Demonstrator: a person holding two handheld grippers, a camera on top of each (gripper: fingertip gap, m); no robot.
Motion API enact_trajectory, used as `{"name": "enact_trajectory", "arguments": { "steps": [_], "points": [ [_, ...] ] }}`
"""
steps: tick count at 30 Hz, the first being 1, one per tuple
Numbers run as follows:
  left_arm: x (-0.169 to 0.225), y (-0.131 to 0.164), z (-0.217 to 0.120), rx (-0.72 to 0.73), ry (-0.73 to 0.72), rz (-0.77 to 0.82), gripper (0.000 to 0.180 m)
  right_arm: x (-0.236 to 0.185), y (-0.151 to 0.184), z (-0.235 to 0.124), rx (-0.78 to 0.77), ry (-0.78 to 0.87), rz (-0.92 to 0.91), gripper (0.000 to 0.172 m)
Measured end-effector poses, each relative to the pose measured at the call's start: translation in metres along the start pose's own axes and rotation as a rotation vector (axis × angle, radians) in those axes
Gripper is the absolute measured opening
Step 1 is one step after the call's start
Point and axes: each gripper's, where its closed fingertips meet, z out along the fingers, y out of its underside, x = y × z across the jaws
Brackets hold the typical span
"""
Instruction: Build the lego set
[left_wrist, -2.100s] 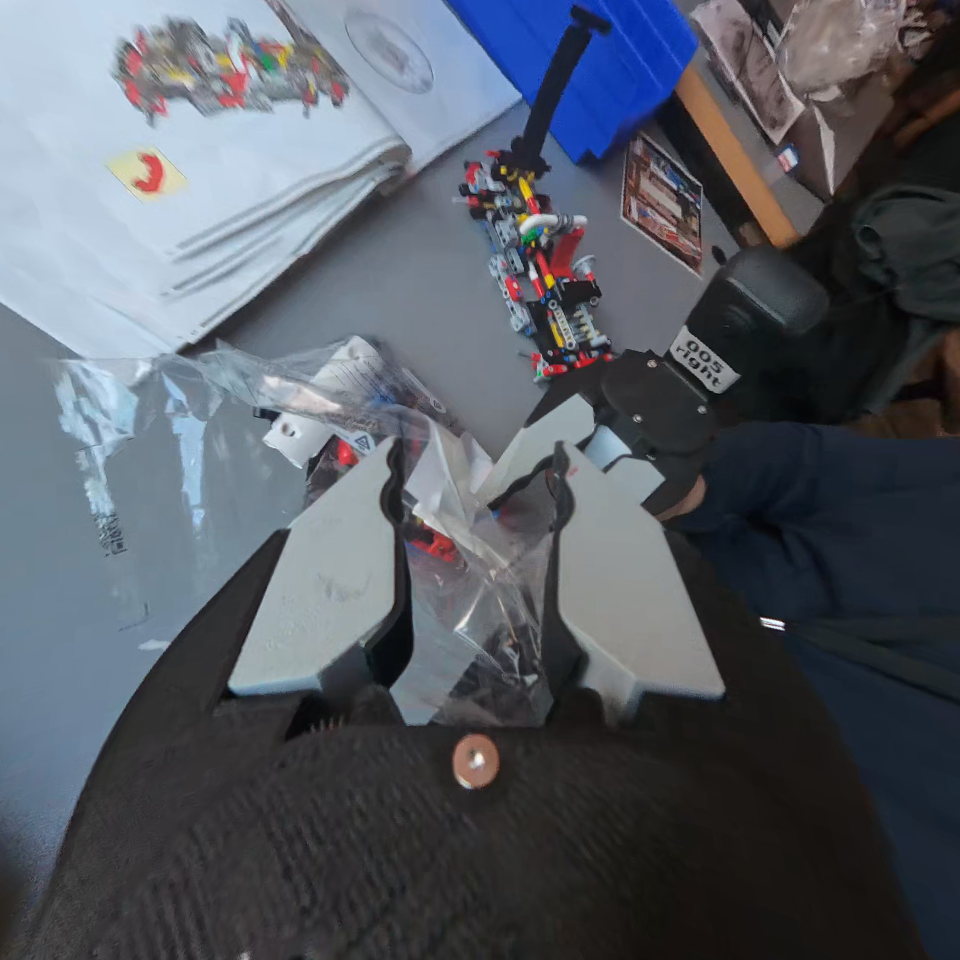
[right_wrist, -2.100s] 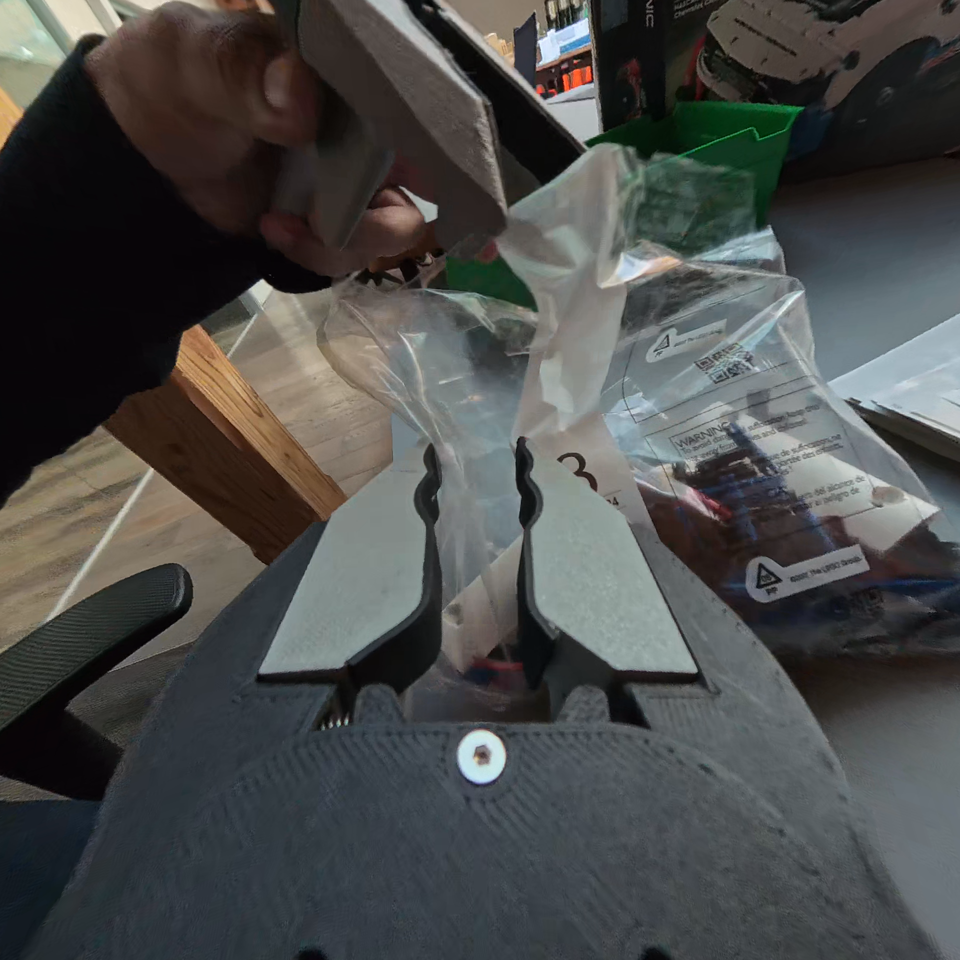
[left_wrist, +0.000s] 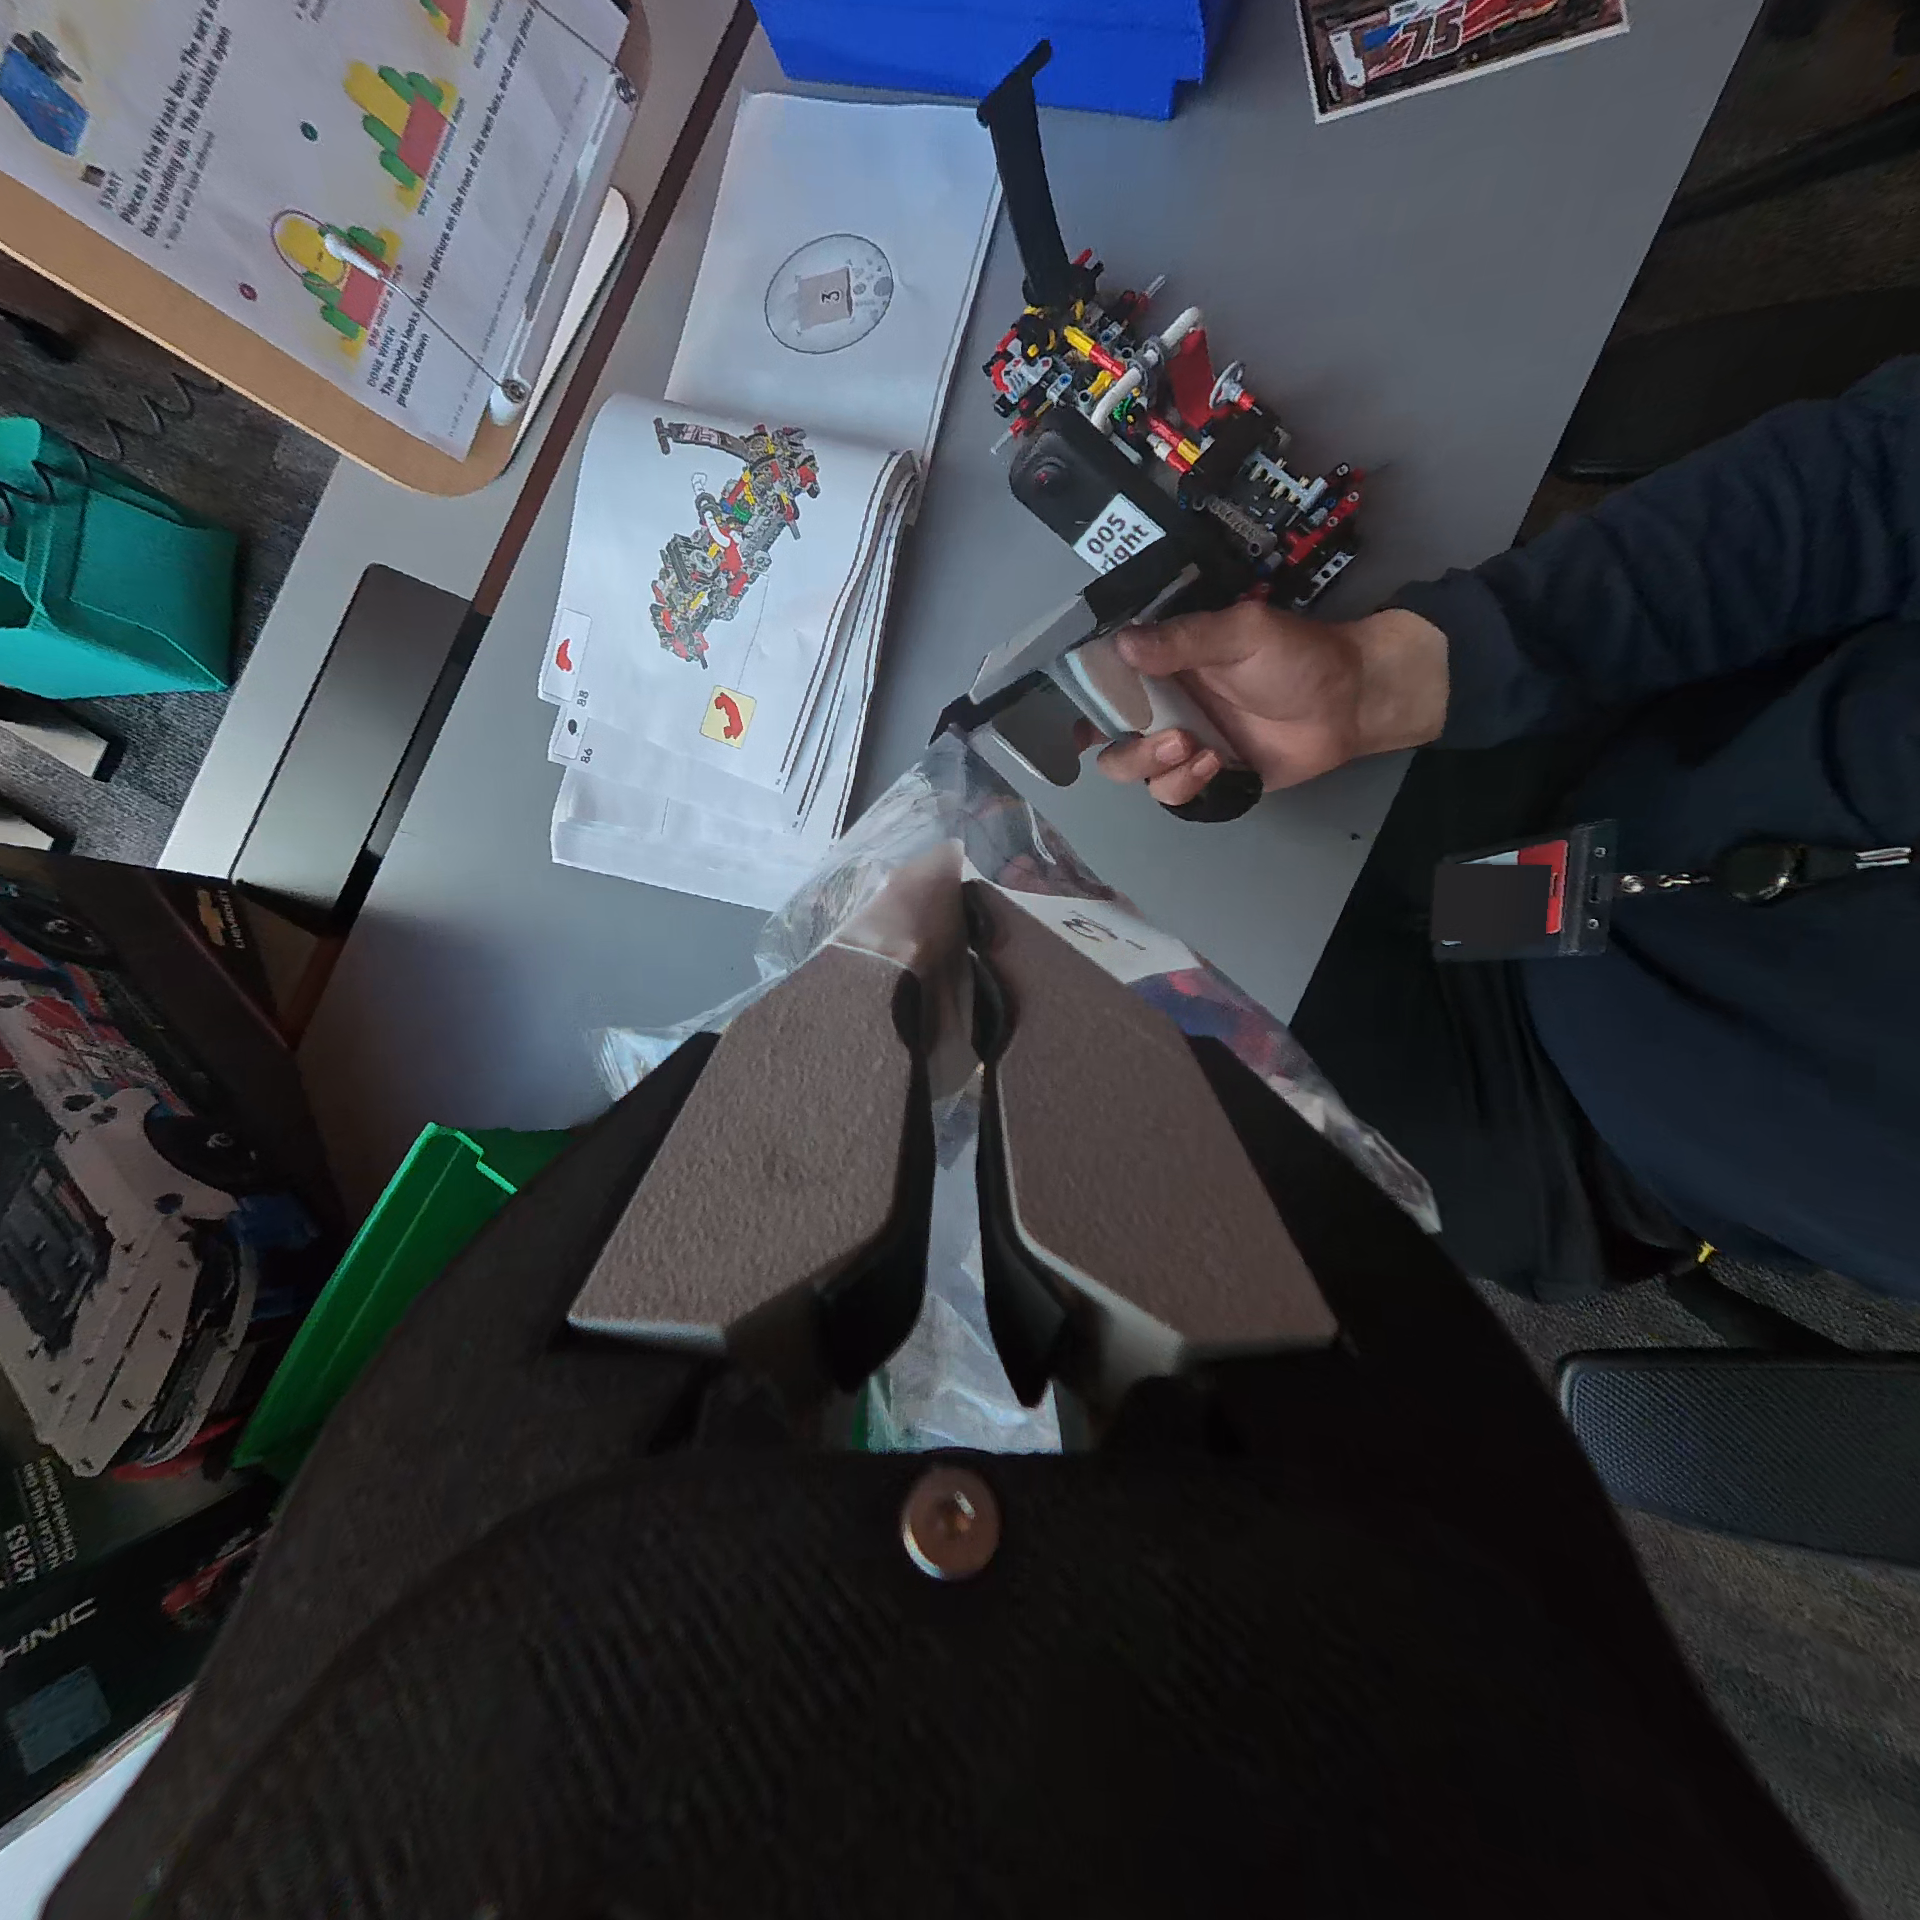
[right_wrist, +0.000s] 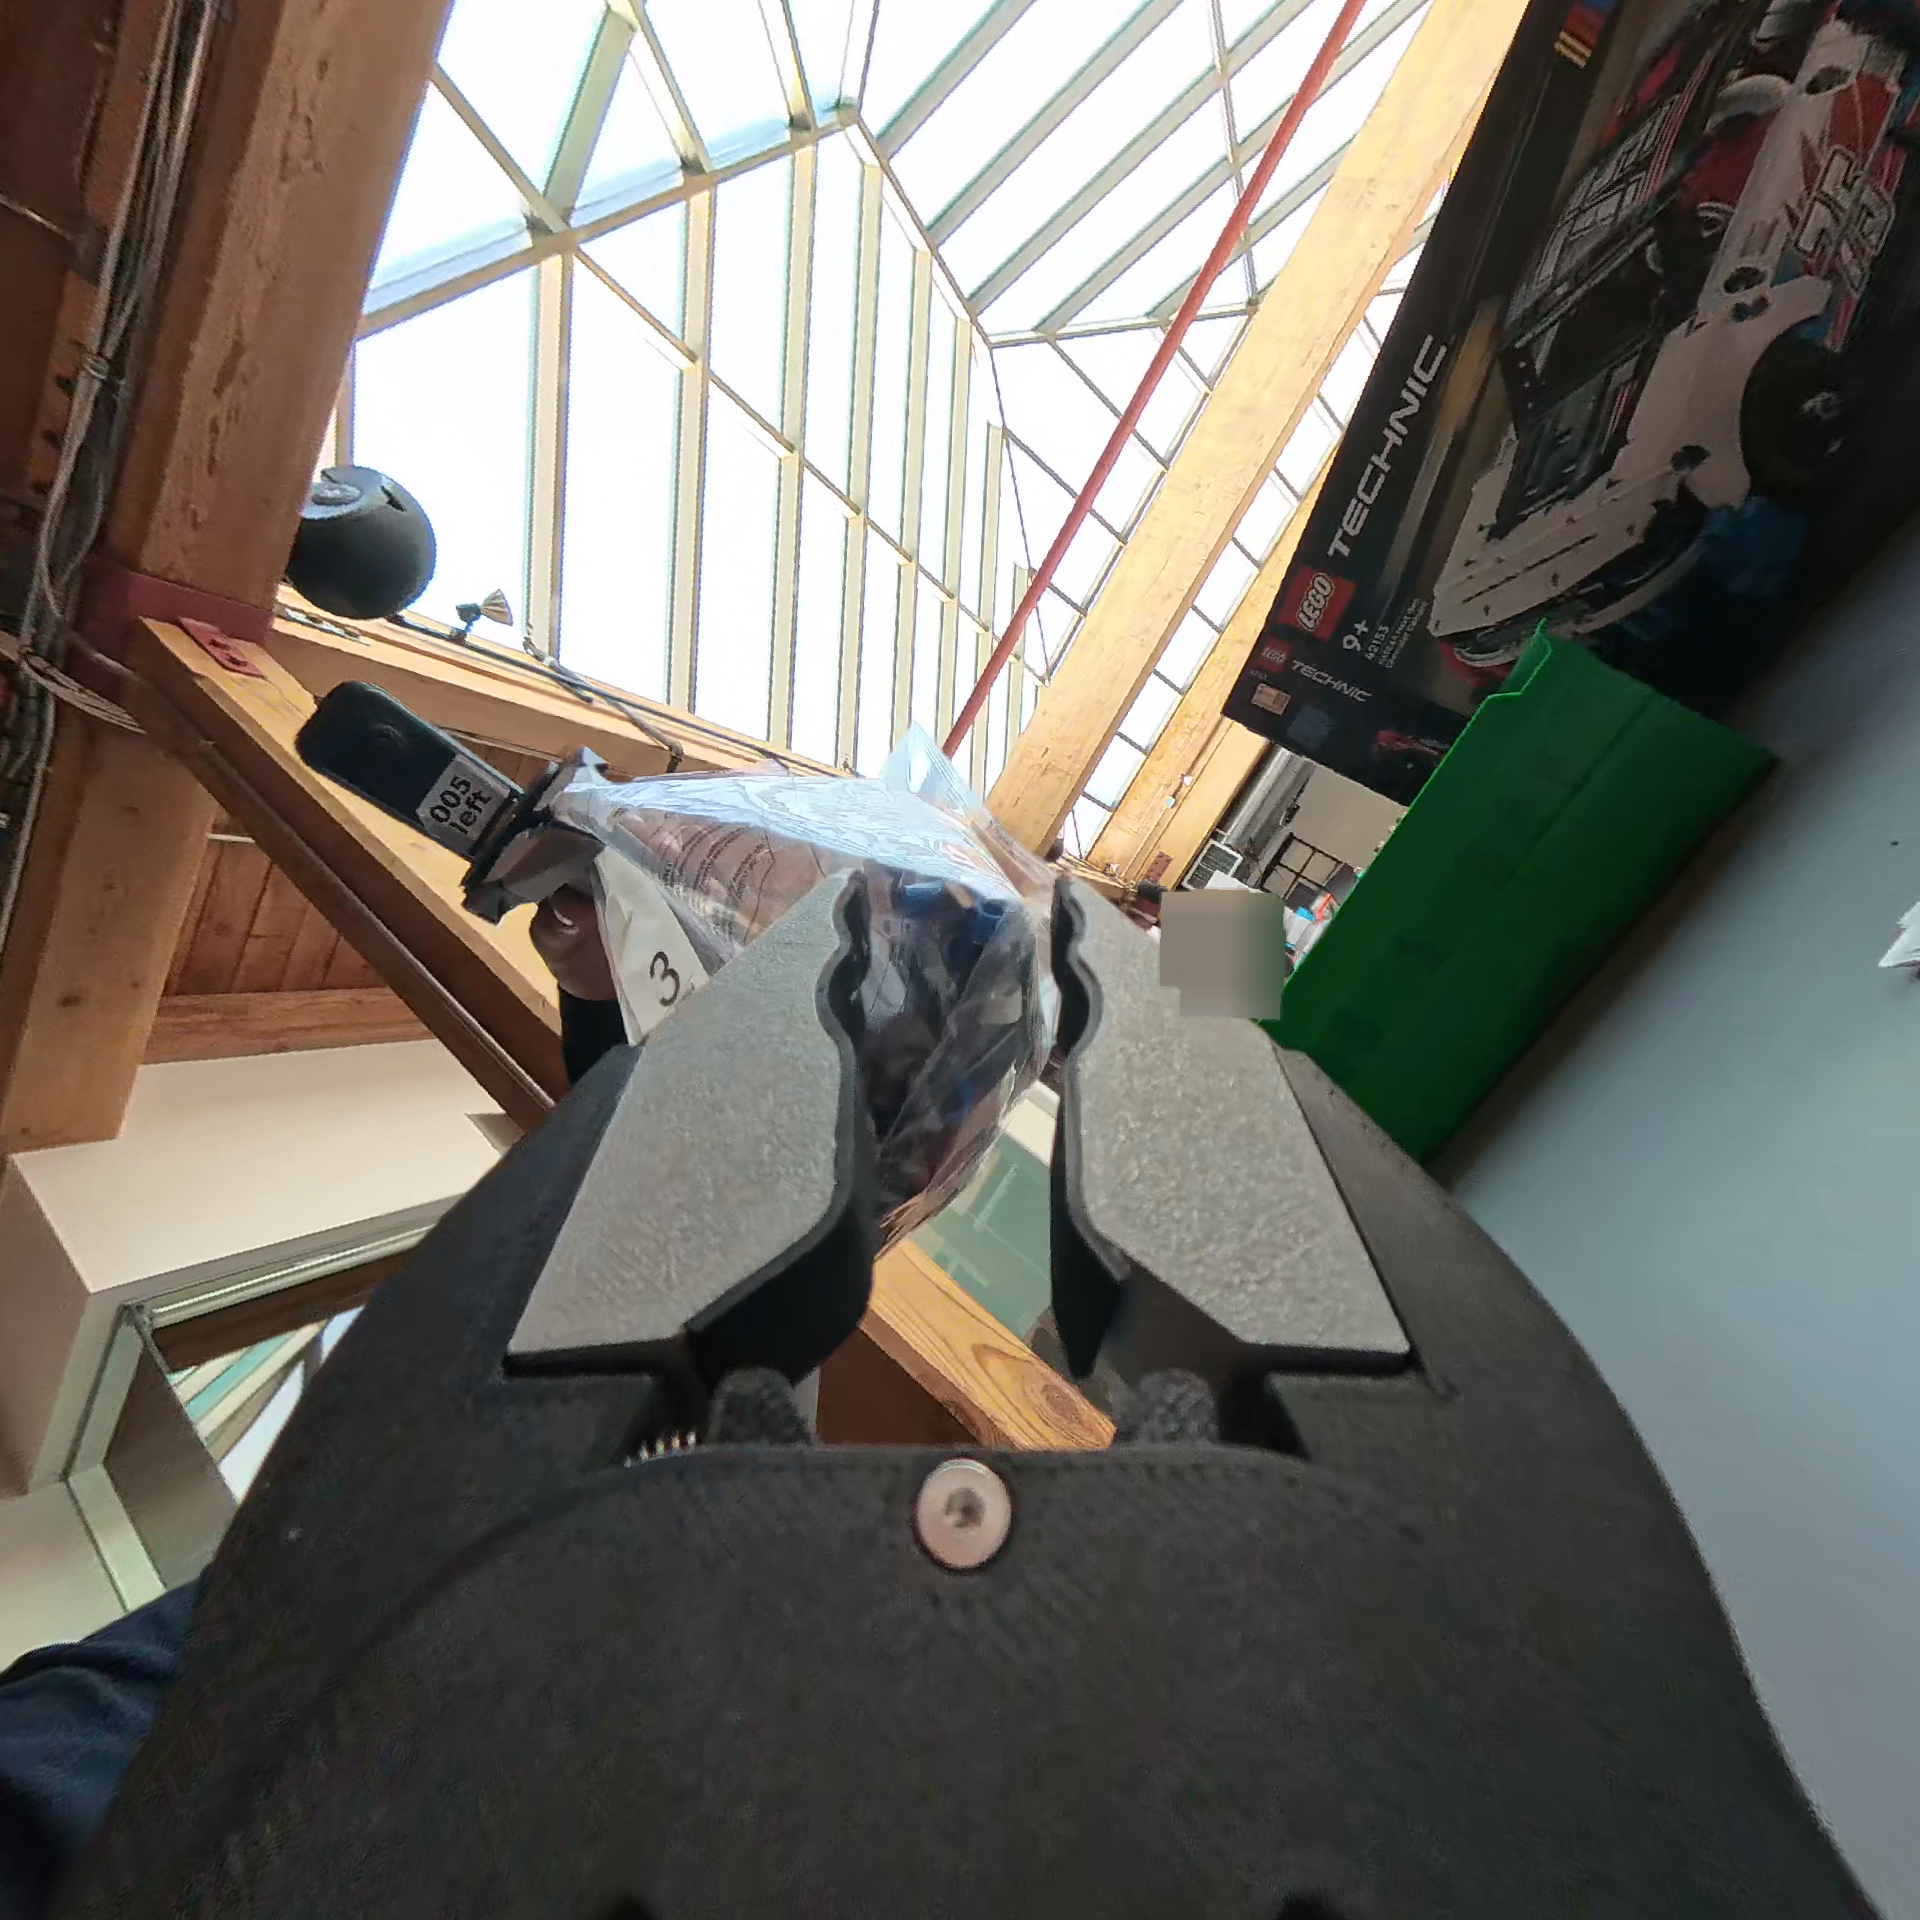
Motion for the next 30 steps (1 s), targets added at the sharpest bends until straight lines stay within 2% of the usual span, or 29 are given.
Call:
{"name": "enact_trajectory", "arguments": {
  "steps": [4,6,8,10,14,18,23,26,30],
  "points": [
    [0.0,-0.002,0.0,0.012,0.006,0.002,0.0,0.003,0.001,-0.002,0.004,-0.006,0.011,0.023],
    [0.0,-0.001,0.001,0.009,0.004,0.006,0.0,0.006,0.002,0.0,-0.003,0.003,0.016,0.028],
    [-0.001,-0.001,0.001,0.006,0.002,0.001,0.0,0.004,0.004,0.002,-0.011,-0.005,0.004,0.019],
    [-0.001,-0.001,0.001,0.004,0.002,0.001,0.0,0.003,0.005,0.004,-0.012,-0.009,0.005,0.019],
    [-0.004,0.002,-0.001,0.017,0.001,-0.016,0.0,-0.002,0.001,0.002,0.008,-0.042,0.02,0.005],
    [-0.009,0.013,0.003,0.063,-0.004,-0.083,0.0,-0.005,-0.01,-0.002,0.0,0.024,-0.06,0.004],
    [-0.026,0.054,0.032,0.157,-0.07,-0.213,0.0,0.005,-0.035,-0.011,-0.022,0.226,-0.172,0.004],
    [-0.039,0.096,0.067,0.192,-0.11,-0.316,0.0,0.0,-0.05,-0.014,-0.054,0.304,-0.273,0.004],
    [-0.037,0.151,0.115,0.217,-0.085,-0.49,0.0,0.004,-0.047,-0.009,-0.257,0.46,-0.463,0.004]
  ]
}}
